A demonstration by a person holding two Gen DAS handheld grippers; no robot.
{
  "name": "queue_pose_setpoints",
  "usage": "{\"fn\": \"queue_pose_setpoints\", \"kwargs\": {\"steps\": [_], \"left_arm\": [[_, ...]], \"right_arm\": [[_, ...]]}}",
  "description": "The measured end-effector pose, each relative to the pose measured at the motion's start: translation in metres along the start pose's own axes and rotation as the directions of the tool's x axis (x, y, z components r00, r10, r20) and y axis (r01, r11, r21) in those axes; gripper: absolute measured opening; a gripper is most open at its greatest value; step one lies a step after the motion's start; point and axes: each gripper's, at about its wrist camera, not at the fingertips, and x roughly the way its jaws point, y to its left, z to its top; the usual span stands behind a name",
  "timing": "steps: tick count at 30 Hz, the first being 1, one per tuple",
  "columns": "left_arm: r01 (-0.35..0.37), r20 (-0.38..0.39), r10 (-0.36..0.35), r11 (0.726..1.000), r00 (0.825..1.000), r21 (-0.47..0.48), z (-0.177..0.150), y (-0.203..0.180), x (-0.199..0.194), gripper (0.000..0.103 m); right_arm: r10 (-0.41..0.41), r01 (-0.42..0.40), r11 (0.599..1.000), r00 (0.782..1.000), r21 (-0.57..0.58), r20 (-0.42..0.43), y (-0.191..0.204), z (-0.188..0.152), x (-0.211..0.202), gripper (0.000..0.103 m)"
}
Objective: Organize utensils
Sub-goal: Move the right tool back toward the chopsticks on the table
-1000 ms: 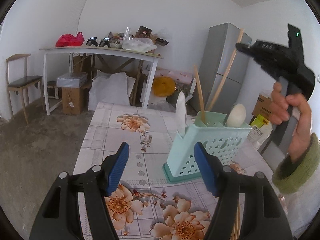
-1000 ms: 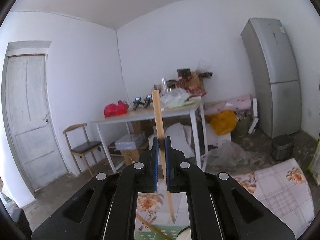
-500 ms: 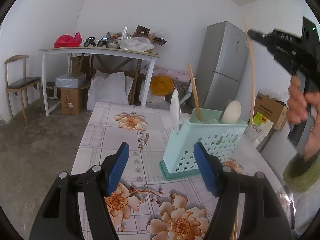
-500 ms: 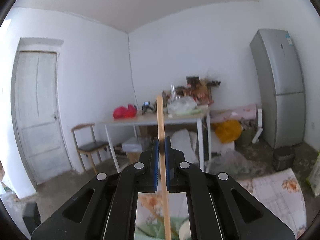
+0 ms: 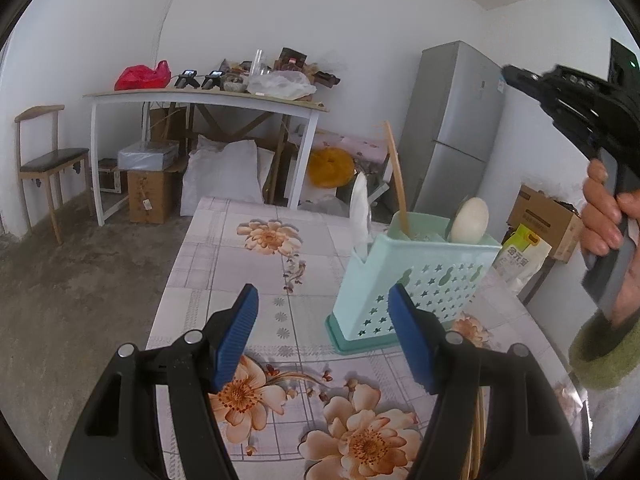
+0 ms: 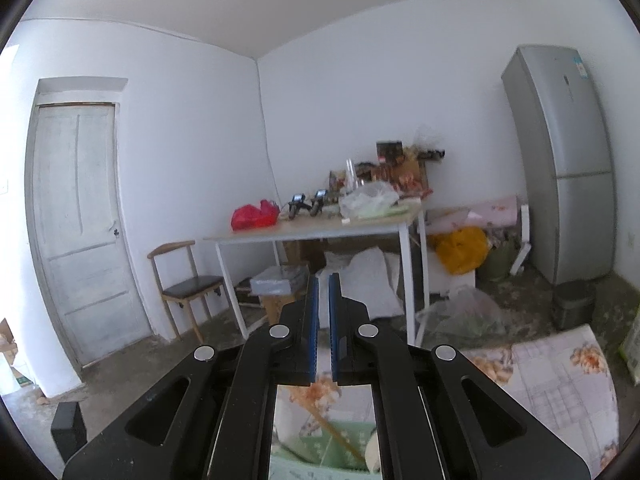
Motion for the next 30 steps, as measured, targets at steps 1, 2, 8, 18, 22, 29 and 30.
{"fn": "queue_pose_setpoints", "kwargs": {"steps": [1,2,8,18,22,29,30], "left_arm": [[-0.002,-0.004,0.002,1.0,1.0,0.0,-0.001,0.001,0.0,0.065],[-0.005,-0.006,0.005,1.0,1.0,0.001,-0.002,0.002,0.0,0.065],[-0.021,-0.039,0.021,1.0,0.999,0.002,-0.013,0.01,0.01,0.065],[-0.062,-0.082,0.061,0.998,0.995,-0.011,-0.024,0.02,0.016,0.065],[-0.073,-0.087,0.072,0.997,0.994,-0.008,-0.026,0.02,0.013,0.065],[-0.084,-0.131,0.082,0.996,0.988,-0.014,-0.038,0.021,0.011,0.065],[-0.084,-0.137,0.082,0.996,0.987,-0.014,-0.04,0.02,0.012,0.065]], "right_arm": [[-0.001,0.001,1.0,1.0,0.007,-0.027,-0.003,-0.005,-0.002,0.005],[-0.009,0.009,1.0,0.998,0.01,-0.057,-0.007,-0.01,-0.004,0.006],[0.005,0.039,0.992,0.938,0.119,-0.347,-0.035,-0.069,-0.011,0.023],[0.123,0.018,0.983,0.683,0.185,-0.72,0.013,-0.193,0.016,0.026],[0.008,0.037,0.998,0.638,0.041,-0.77,0.031,-0.215,0.038,0.025],[-0.118,0.056,0.993,0.641,-0.108,-0.759,0.044,-0.221,0.048,0.021],[-0.125,0.066,0.992,0.637,-0.108,-0.761,0.044,-0.22,0.047,0.02]]}}
